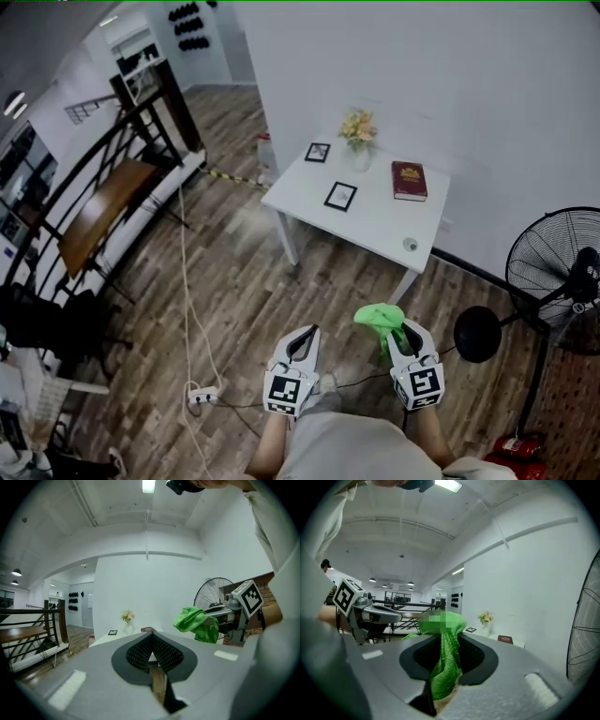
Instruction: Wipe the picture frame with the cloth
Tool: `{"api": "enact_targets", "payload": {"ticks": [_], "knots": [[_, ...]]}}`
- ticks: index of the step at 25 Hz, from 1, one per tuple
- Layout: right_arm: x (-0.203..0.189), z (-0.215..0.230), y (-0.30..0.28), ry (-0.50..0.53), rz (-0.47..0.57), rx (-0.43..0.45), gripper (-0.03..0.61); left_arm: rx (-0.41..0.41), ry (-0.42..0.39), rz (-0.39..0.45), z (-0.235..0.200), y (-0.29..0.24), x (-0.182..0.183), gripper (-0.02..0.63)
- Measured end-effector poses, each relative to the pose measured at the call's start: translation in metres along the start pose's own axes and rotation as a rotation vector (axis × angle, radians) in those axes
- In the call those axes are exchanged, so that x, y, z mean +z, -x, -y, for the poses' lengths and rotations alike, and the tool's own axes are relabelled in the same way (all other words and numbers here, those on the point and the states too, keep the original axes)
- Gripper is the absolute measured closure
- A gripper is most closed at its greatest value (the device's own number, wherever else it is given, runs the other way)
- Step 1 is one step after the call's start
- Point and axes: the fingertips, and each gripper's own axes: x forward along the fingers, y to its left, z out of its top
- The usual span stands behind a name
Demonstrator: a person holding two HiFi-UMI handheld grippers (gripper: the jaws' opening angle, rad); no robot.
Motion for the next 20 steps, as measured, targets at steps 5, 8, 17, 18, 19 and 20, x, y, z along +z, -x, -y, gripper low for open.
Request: {"api": "enact_targets", "payload": {"ticks": [5, 8, 17, 18, 19, 20], "knots": [[0.008, 0.000, -0.040, 0.003, -0.011, -0.023, 0.486, -0.024, 0.003, 0.004, -0.039, -0.023, 0.003, 0.594], [0.009, 0.000, -0.060, 0.003, -0.018, -0.041, 0.486, -0.043, 0.001, 0.009, -0.058, -0.036, 0.004, 0.594], [0.019, 0.009, -0.104, 0.005, -0.011, -0.091, 0.486, -0.062, 0.006, 0.033, -0.096, -0.069, 0.010, 0.594], [0.020, 0.010, -0.109, 0.005, -0.010, -0.091, 0.486, -0.061, 0.007, 0.034, -0.099, -0.071, 0.010, 0.594], [0.021, 0.010, -0.114, 0.007, -0.008, -0.089, 0.486, -0.059, 0.007, 0.035, -0.102, -0.074, 0.010, 0.594], [0.021, 0.010, -0.118, 0.009, -0.007, -0.087, 0.486, -0.058, 0.008, 0.036, -0.105, -0.076, 0.009, 0.594]]}}
